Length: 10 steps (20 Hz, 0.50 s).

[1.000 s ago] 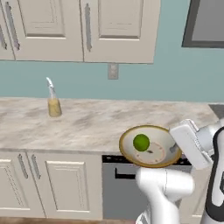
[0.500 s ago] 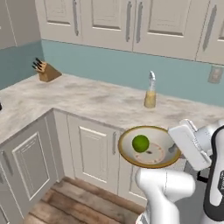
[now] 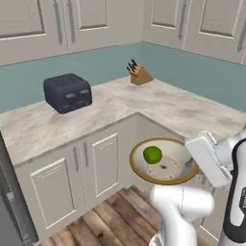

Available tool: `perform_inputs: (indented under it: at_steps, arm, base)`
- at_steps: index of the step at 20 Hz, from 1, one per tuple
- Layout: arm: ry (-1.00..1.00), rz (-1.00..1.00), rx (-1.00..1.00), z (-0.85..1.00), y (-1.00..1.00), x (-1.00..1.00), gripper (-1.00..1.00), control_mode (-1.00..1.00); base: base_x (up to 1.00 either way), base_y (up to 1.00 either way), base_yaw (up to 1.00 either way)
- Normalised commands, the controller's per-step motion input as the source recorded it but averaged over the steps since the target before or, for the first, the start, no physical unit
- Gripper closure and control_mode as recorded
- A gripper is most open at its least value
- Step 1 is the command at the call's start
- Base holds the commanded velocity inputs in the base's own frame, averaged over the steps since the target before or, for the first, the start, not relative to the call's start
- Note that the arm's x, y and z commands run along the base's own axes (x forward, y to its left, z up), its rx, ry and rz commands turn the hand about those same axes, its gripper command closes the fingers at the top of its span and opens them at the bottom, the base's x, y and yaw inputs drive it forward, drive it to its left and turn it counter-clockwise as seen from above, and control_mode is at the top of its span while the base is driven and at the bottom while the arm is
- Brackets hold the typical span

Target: Move the glass cup from next to the sink to the open cabinet. Then, move the bowl with the lime to the fridge to clear the area for faucet cleaning.

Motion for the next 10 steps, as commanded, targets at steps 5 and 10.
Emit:
perform_inputs:
  at_steps: [5, 10]
  arm:
    - [0.00, 0.00, 0.00, 0.00, 0.00, 0.00, 1.00, 1.00]
    - [0.00, 0.00, 0.00, 0.00, 0.00, 0.00, 1.00, 1.00]
  base:
    - [0.18, 0.84, 0.63]
    - [-0.34, 0.17, 0.37]
